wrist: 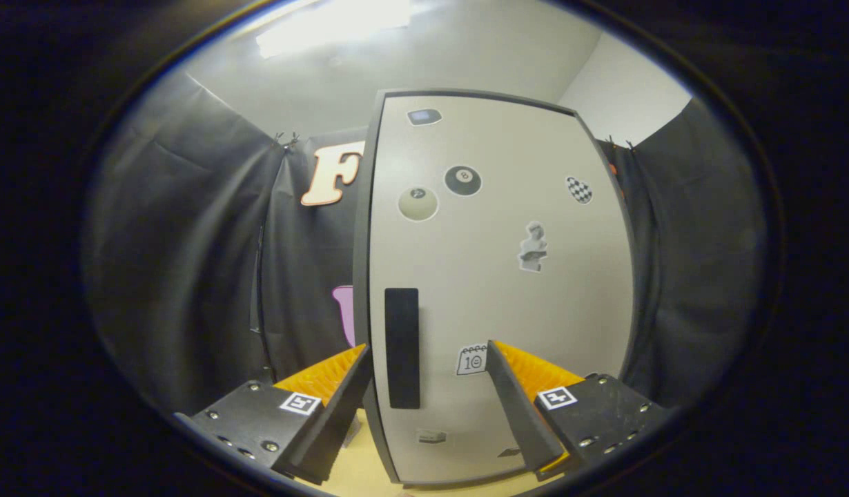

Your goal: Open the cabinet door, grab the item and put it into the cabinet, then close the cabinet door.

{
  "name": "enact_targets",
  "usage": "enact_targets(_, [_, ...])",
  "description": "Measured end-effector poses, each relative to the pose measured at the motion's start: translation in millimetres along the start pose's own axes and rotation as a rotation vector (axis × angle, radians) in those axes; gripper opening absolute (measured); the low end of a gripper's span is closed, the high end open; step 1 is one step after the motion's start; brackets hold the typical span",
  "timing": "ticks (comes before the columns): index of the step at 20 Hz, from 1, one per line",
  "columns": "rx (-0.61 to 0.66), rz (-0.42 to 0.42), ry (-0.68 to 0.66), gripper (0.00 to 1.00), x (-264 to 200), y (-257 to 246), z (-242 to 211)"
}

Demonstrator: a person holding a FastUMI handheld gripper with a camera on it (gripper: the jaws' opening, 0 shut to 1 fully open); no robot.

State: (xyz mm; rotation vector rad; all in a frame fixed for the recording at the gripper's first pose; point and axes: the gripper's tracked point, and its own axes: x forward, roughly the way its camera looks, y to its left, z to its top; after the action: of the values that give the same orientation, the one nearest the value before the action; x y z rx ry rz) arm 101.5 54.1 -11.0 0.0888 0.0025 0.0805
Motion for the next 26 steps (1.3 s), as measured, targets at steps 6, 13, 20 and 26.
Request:
enact_targets(6, [0.036, 0.025, 0.021, 0.96, 35.5, 15.7, -12.3])
enact_targets(13, [0.055, 0.008, 0.012, 0.59, 52.9, 21.5, -15.5])
enact_targets(20, [0.039, -0.022, 0.029, 0.27, 54.2, 19.6, -17.0])
enact_targets(26, [0.017, -0.021, 0.077, 0.20, 48.3, 19.6, -19.0])
